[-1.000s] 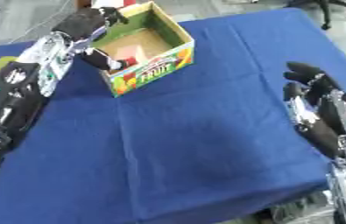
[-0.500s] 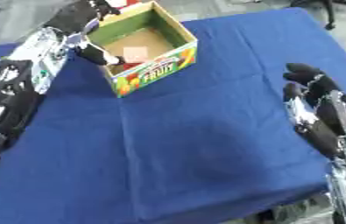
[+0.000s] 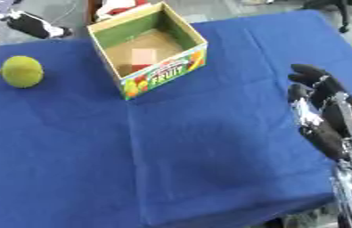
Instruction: Pick up objects on the table and place them in the box.
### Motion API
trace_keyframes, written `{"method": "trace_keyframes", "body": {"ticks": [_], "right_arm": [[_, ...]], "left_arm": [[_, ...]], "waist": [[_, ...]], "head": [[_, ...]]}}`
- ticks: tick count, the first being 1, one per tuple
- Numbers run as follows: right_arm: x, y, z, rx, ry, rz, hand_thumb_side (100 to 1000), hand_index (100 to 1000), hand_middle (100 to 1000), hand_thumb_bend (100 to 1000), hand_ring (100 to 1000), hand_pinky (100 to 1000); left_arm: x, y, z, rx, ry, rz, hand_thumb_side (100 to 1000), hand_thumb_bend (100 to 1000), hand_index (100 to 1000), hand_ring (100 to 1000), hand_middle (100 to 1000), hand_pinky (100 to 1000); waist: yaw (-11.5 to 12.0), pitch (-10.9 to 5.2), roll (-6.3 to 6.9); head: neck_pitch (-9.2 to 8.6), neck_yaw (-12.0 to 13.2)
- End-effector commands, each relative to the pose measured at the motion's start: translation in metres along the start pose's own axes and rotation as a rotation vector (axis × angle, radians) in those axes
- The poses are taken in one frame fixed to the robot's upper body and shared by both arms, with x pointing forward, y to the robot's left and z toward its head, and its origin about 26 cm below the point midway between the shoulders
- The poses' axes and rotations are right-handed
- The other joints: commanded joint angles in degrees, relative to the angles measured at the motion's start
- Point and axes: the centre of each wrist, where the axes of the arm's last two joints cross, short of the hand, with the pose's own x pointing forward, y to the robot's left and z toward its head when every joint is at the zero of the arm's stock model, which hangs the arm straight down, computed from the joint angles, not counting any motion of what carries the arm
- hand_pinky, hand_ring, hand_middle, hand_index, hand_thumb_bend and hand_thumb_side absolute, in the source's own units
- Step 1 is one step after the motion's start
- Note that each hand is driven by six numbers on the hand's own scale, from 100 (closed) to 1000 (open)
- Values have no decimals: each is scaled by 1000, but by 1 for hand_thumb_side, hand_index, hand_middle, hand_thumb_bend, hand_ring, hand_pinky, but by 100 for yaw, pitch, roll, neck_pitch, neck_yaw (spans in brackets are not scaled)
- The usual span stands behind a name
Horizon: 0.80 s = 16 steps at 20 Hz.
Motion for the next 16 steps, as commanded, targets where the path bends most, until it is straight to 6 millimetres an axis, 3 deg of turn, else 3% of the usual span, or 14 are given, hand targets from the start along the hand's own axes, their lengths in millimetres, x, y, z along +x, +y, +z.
{"method": "trace_keyframes", "body": {"ticks": [1, 7, 16], "right_arm": [[3, -7, -2, -5, -14, 29, 548, 841, 847, 100, 854, 761], [3, -7, -2, -8, -13, 30, 547, 841, 847, 100, 854, 762], [3, -8, -2, -9, -14, 32, 548, 841, 847, 100, 854, 762]], "left_arm": [[-33, 5, 4, -22, 100, -37, 312, 675, 855, 708, 755, 755], [-59, -23, 12, -153, 188, -88, 278, 663, 854, 719, 762, 772], [-78, -48, 21, -302, 243, -100, 212, 589, 829, 701, 744, 765]], "waist": [[19, -77, -29], [46, -66, -53], [72, -54, -47]], "head": [[-74, -8], [-80, 23], [-83, 170]]}}
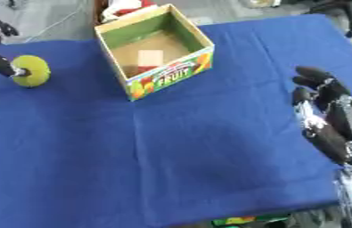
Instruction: Pick up objects on the table and place them in the box.
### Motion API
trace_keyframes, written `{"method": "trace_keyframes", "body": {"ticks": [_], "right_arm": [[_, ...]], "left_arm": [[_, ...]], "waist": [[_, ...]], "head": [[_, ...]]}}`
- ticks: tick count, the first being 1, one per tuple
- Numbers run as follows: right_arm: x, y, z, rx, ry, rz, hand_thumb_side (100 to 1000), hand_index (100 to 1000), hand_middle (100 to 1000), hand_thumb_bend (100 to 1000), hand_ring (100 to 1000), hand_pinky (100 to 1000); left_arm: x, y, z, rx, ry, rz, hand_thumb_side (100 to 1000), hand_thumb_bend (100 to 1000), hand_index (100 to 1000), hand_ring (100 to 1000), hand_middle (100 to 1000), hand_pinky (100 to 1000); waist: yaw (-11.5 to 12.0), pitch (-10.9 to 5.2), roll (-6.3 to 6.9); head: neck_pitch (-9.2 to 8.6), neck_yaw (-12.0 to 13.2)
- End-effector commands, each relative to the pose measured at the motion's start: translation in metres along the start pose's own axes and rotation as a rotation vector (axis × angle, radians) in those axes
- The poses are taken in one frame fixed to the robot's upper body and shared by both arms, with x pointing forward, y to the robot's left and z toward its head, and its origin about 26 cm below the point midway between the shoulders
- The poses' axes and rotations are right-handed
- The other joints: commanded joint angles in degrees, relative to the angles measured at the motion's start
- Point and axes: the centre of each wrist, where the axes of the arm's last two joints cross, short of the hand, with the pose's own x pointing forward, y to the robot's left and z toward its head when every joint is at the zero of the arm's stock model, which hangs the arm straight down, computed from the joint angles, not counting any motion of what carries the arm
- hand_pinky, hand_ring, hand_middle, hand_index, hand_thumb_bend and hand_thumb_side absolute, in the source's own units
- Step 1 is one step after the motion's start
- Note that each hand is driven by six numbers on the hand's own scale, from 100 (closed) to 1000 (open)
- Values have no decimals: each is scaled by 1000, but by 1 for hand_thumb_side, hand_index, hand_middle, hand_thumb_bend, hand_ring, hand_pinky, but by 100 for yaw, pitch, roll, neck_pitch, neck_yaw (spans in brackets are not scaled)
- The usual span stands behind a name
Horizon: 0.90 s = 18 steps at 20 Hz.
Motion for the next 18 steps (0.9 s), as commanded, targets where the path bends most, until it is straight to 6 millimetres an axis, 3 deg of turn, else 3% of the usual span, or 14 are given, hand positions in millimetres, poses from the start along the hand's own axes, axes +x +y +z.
{"method": "trace_keyframes", "body": {"ticks": [1, 8, 18], "right_arm": [[3, -6, -3, -2, -13, 25, 548, 841, 847, 100, 854, 762], [3, -6, -2, -3, -11, 24, 548, 841, 847, 100, 854, 762], [2, -6, -2, -4, -8, 21, 549, 841, 847, 100, 854, 762]], "left_arm": [[-19, 9, 3, -26, 28, -14, 197, 568, 827, 697, 740, 760], [-18, -8, 2, -82, 13, 16, 117, 478, 776, 634, 673, 715], [-9, -21, 0, 97, 62, 33, 100, 429, 674, 532, 539, 623]], "waist": [[7, -80, -11], [-5, -69, -11], [-35, -62, -27]], "head": [[-50, 59], [-34, 83], [-32, 52]]}}
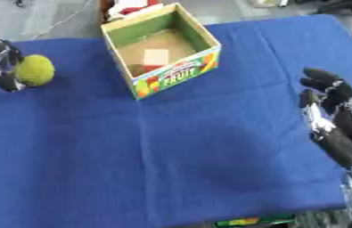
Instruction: Pick up objects on the table and place them in the box.
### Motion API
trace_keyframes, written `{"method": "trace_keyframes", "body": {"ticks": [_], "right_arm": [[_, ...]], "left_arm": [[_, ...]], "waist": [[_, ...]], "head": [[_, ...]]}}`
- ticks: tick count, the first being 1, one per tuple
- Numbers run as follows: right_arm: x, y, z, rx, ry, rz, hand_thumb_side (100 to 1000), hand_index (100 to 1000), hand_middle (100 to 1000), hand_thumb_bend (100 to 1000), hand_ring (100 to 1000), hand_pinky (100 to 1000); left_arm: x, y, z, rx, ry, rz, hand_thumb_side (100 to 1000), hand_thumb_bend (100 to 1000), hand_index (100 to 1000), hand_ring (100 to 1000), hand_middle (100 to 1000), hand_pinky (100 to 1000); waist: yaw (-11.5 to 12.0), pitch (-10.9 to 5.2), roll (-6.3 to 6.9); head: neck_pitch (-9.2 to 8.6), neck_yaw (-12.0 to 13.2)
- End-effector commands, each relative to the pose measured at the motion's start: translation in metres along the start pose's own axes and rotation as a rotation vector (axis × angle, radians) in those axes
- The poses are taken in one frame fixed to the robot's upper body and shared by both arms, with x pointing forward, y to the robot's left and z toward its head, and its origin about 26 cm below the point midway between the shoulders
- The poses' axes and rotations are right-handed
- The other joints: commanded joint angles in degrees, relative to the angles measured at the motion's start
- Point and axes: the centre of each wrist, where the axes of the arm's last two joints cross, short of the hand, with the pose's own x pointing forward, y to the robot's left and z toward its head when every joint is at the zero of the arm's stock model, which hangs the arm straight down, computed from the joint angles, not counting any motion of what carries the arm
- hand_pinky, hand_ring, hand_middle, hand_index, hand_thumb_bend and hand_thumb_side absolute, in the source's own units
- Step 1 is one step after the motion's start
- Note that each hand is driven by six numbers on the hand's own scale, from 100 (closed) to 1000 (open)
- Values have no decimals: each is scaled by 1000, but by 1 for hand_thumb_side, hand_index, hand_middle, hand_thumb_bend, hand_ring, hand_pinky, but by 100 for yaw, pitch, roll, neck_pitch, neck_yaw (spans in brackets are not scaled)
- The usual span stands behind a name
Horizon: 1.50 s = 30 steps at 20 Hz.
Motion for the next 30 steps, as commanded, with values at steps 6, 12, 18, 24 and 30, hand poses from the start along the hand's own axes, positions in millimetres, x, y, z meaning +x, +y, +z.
{"method": "trace_keyframes", "body": {"ticks": [6, 12, 18, 24, 30], "right_arm": [[3, -6, -2, -5, -12, 16, 548, 842, 847, 100, 854, 762], [2, -6, -2, -5, -10, 16, 548, 842, 847, 100, 854, 763], [2, -6, -2, -6, -10, 17, 548, 842, 847, 100, 854, 763], [2, -5, -2, 1, -9, 14, 548, 842, 847, 100, 854, 763], [2, -3, -2, 10, -11, 5, 548, 842, 847, 100, 854, 763]], "left_arm": [[0, 4, -1, 111, 11, 12, 100, 276, 620, 499, 490, 590], [5, 18, 0, 172, -41, 74, 100, 176, 568, 477, 454, 544], [20, 61, 7, 289, -148, 123, 100, 182, 559, 474, 444, 531], [57, 90, 11, 351, -261, 168, 100, 177, 562, 478, 445, 523], [110, 88, 9, 337, -381, 195, 100, 190, 578, 493, 460, 513]], "waist": [[-27, -71, -40], [-13, -71, -48], [4, -80, -55], [-14, -96, -56], [-111, -103, -75]], "head": [[-28, -31], [-25, -32], [-27, -20], [-14, -19], [-24, -15]]}}
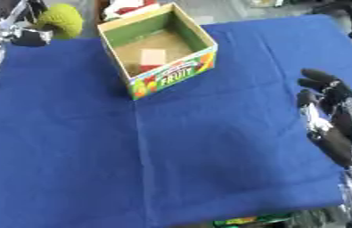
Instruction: Pick up objects on the table and place them in the box.
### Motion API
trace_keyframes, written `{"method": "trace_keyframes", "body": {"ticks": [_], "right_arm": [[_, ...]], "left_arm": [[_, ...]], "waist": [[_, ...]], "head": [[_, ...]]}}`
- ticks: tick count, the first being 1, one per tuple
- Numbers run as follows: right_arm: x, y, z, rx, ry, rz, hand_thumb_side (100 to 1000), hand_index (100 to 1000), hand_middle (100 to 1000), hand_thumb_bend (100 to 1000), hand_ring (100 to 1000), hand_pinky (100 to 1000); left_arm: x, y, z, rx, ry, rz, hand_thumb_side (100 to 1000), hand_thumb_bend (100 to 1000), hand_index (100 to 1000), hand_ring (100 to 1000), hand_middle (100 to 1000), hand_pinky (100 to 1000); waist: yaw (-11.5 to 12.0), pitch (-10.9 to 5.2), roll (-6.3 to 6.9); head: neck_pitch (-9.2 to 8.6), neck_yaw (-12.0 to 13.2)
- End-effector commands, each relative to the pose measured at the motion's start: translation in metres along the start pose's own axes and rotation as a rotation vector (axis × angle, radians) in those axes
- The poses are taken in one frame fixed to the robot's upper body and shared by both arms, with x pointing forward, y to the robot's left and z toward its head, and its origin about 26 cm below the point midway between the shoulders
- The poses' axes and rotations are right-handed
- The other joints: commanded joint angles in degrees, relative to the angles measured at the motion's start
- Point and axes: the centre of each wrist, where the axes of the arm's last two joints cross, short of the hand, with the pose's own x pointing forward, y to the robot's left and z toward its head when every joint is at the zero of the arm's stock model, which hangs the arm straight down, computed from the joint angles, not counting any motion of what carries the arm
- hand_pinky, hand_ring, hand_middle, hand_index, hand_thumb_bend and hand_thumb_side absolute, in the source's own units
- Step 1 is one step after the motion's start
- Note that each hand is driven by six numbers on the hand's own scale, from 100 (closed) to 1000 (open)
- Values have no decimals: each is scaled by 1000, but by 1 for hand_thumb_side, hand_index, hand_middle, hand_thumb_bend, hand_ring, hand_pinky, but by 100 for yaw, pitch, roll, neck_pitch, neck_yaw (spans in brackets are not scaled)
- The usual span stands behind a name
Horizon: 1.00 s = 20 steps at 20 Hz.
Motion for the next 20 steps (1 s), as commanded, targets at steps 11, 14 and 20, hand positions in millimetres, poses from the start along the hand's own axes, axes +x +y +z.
{"method": "trace_keyframes", "body": {"ticks": [11, 14, 20], "right_arm": [[3, 0, -3, 20, -19, -6, 548, 842, 847, 100, 854, 763], [3, 0, -3, 21, -18, -7, 548, 842, 847, 100, 854, 763], [3, 0, -4, 20, -19, -7, 548, 842, 847, 100, 854, 764]], "left_arm": [[67, -20, -17, -11, -164, 19, 100, 283, 662, 560, 544, 546], [70, -27, -16, -42, -187, 13, 139, 437, 749, 618, 641, 588], [65, -28, -14, -29, -188, 20, 360, 699, 902, 702, 767, 646]], "waist": [[-157, -91, -41], [-159, -91, -42], [-157, -98, -41]], "head": [[-53, 33], [-59, 30], [-78, 9]]}}
